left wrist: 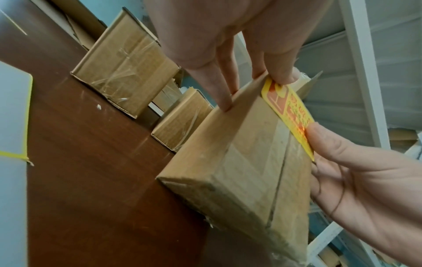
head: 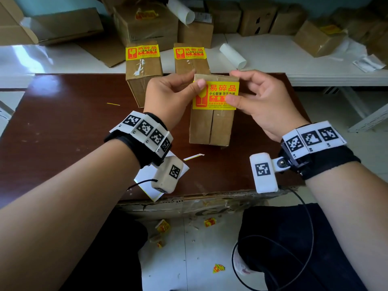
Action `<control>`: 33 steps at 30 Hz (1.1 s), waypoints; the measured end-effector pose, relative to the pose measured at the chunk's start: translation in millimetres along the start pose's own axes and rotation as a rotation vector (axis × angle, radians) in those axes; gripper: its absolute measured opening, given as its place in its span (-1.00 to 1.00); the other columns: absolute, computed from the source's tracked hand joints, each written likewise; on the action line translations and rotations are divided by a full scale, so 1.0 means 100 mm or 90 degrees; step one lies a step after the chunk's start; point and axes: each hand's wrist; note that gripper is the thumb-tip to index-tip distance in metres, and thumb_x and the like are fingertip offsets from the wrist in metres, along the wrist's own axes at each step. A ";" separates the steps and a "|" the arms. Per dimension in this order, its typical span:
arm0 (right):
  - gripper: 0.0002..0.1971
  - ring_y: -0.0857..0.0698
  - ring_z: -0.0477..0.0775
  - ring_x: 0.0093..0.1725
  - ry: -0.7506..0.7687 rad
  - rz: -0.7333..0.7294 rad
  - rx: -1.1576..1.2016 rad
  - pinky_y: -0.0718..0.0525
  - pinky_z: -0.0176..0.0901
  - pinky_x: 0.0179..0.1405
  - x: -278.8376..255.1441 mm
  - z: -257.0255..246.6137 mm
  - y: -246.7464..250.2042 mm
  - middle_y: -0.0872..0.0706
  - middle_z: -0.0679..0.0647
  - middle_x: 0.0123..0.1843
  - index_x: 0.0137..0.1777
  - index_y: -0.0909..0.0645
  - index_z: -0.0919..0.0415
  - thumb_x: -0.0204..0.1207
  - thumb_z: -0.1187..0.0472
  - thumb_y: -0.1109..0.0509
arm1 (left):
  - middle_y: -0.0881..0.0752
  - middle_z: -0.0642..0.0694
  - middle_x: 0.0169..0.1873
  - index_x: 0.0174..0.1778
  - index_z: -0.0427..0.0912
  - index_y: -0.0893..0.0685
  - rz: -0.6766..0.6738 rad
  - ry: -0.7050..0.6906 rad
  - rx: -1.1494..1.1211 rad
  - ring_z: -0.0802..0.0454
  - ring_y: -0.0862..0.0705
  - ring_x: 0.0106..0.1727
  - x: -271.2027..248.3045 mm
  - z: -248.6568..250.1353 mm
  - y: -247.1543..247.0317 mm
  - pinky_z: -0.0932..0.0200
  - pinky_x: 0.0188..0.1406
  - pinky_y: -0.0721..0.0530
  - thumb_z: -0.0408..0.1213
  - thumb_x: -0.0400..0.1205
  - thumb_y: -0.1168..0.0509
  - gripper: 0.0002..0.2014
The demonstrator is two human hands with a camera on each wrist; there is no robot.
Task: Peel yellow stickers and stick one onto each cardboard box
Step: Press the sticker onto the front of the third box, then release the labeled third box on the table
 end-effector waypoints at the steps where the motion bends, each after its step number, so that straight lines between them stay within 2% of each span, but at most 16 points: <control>1: -0.40 -0.87 0.04 0.37 0.001 0.001 0.004 -0.83 -0.13 0.33 -0.01 0.00 0.00 -0.83 0.05 0.43 0.59 -0.63 0.25 0.56 0.46 -0.64 | -0.90 -0.04 0.10 0.36 -0.31 -0.82 0.002 0.007 -0.005 0.14 -0.88 0.15 -0.01 0.00 0.00 0.05 0.15 -0.88 -0.23 0.64 -0.58 -0.61; 2: -0.38 -0.87 0.04 0.37 0.005 0.008 0.003 -0.83 -0.14 0.33 -0.02 0.01 0.00 -0.84 0.06 0.42 0.61 -0.63 0.26 0.54 0.44 -0.66 | -0.90 -0.07 0.09 0.36 -0.31 -0.81 0.001 0.022 -0.019 0.11 -0.88 0.14 -0.02 0.01 0.00 0.03 0.16 -0.88 -0.25 0.65 -0.57 -0.62; 4: -0.30 -0.87 0.02 0.37 0.023 0.023 -0.002 -0.83 -0.11 0.35 -0.04 0.01 -0.02 -0.86 0.08 0.40 0.60 -0.65 0.28 0.43 0.35 -0.73 | -0.90 -0.23 0.10 0.31 -0.34 -0.83 -0.006 0.087 -0.095 -0.12 -0.89 0.18 -0.04 0.04 0.01 -0.18 0.26 -0.86 -0.29 0.64 -0.57 -0.66; 6: -0.24 -0.87 0.00 0.35 0.044 0.037 -0.011 -0.85 -0.03 0.36 -0.08 -0.01 -0.06 -0.89 0.08 0.34 0.55 -0.70 0.29 0.30 0.21 -0.79 | -0.89 -0.35 0.08 0.12 -0.34 -0.88 -0.009 0.165 -0.180 -0.34 -0.87 0.20 -0.06 0.09 0.06 -0.38 0.31 -0.80 -0.28 0.57 -0.62 -0.73; 8: -0.24 -0.89 0.03 0.33 0.061 0.049 -0.012 -0.86 0.14 0.36 -0.11 -0.04 -0.09 -0.91 0.08 0.30 0.48 -0.77 0.23 0.25 0.06 -0.83 | -0.88 -0.38 0.02 -0.11 -0.26 -0.87 -0.024 0.211 -0.199 -0.35 -0.88 0.09 -0.06 0.14 0.12 -0.45 0.27 -0.80 -0.17 0.51 -0.65 -0.78; 11: -0.29 -0.90 0.02 0.30 0.067 0.067 -0.011 -0.87 0.22 0.35 -0.14 -0.05 -0.15 -0.93 0.06 0.28 0.43 -0.81 0.15 0.25 -0.03 -0.83 | -0.89 -0.29 -0.10 -0.23 -0.17 -0.84 -0.041 0.235 -0.181 -0.21 -0.88 -0.11 -0.05 0.16 0.19 -0.26 0.04 -0.88 -0.12 0.60 -0.60 -0.79; 13: -0.34 -0.90 -0.01 0.30 0.061 0.072 -0.012 -0.88 0.17 0.34 -0.15 -0.03 -0.17 -0.93 0.04 0.28 0.44 -0.80 0.16 0.32 0.02 -0.81 | -0.90 -0.25 -0.16 -0.15 -0.21 -0.84 -0.049 0.244 -0.202 -0.14 -0.89 -0.18 -0.07 0.17 0.20 -0.08 -0.15 -0.88 -0.20 0.67 -0.53 -0.84; 15: -0.41 -0.90 -0.04 0.30 0.050 0.086 -0.002 -0.89 0.05 0.29 -0.13 -0.01 -0.18 -0.92 0.04 0.29 0.49 -0.77 0.22 0.46 0.11 -0.77 | -0.91 -0.25 -0.10 0.06 -0.31 -0.83 -0.067 0.247 -0.234 -0.13 -0.92 -0.11 -0.10 0.19 0.21 -0.06 -0.15 -0.89 -0.33 0.71 -0.45 -0.88; 17: -0.49 -0.89 -0.10 0.28 0.041 0.131 0.028 -0.87 -0.14 0.25 -0.10 0.00 -0.16 -0.93 -0.03 0.23 0.50 -0.75 0.29 0.57 0.20 -0.70 | -0.88 -0.31 0.15 0.33 -0.39 -0.77 -0.099 0.239 -0.238 -0.20 -0.89 0.18 -0.11 0.19 0.22 -0.14 0.17 -0.88 -0.41 0.69 -0.43 -0.70; 19: -0.59 -0.89 -0.13 0.26 0.043 0.183 0.037 -0.81 -0.23 0.28 -0.07 0.02 -0.12 -0.93 -0.06 0.17 0.43 -0.80 0.30 0.63 0.18 -0.66 | -0.81 -0.33 0.34 0.48 -0.35 -0.71 -0.126 0.236 -0.215 -0.22 -0.78 0.41 -0.12 0.17 0.21 -0.10 0.44 -0.76 -0.44 0.62 -0.45 -0.55; 23: -0.83 -0.92 -0.05 0.19 -0.009 0.199 0.023 -0.86 -0.17 0.11 -0.05 0.11 -0.09 -0.97 -0.07 0.08 0.21 -0.91 0.07 0.67 0.11 -0.64 | -0.82 -0.29 0.32 0.44 -0.31 -0.75 -0.090 0.246 -0.169 -0.17 -0.79 0.41 -0.17 0.12 0.14 -0.08 0.50 -0.72 -0.45 0.63 -0.50 -0.58; 25: -0.85 -0.93 0.00 0.19 -0.039 0.190 -0.003 -0.92 0.09 0.17 -0.04 0.23 -0.12 -0.97 -0.08 0.07 0.17 -0.93 0.02 0.70 0.03 -0.60 | -0.85 -0.31 0.25 0.36 -0.34 -0.79 -0.047 0.255 -0.161 -0.19 -0.83 0.35 -0.17 0.09 0.11 -0.10 0.46 -0.75 -0.45 0.64 -0.51 -0.65; 26: -0.82 -0.93 0.03 0.19 -0.051 0.185 -0.019 -0.92 0.21 0.22 -0.03 0.30 -0.14 -0.97 -0.08 0.06 0.17 -0.93 0.03 0.71 0.00 -0.58 | -0.86 -0.33 0.22 0.34 -0.37 -0.80 -0.031 0.264 -0.155 -0.20 -0.84 0.32 -0.16 0.06 0.10 -0.10 0.43 -0.77 -0.45 0.64 -0.51 -0.67; 28: -0.80 -0.92 0.04 0.20 -0.080 0.176 -0.055 -0.88 0.29 0.31 -0.03 0.42 -0.17 -0.97 -0.10 0.06 0.23 -0.91 0.03 0.74 0.01 -0.54 | -0.88 -0.31 0.17 0.31 -0.37 -0.81 -0.020 0.281 -0.128 -0.19 -0.86 0.27 -0.17 -0.01 0.07 -0.09 0.40 -0.79 -0.46 0.64 -0.52 -0.70; 31: -0.73 -0.86 -0.06 0.32 -0.118 0.153 -0.073 -0.79 0.22 0.48 -0.03 0.52 -0.21 -0.93 -0.10 0.23 0.40 -0.84 0.07 0.78 0.07 -0.47 | -0.90 -0.29 0.11 0.29 -0.35 -0.83 -0.027 0.290 -0.091 -0.17 -0.89 0.19 -0.21 -0.07 0.05 -0.05 0.31 -0.84 -0.45 0.67 -0.50 -0.73; 33: -0.70 -0.84 -0.05 0.36 -0.144 0.130 -0.067 -0.77 0.21 0.51 -0.04 0.52 -0.21 -0.91 -0.11 0.28 0.44 -0.82 0.03 0.78 0.08 -0.45 | -0.90 -0.30 0.09 0.29 -0.35 -0.83 -0.023 0.289 -0.076 -0.18 -0.90 0.16 -0.24 -0.05 0.06 0.02 0.20 -0.88 -0.44 0.69 -0.48 -0.75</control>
Point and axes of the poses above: each hand's wrist, its own x-axis towards the middle knuckle, its own y-axis out of the back of the hand, z = x × y
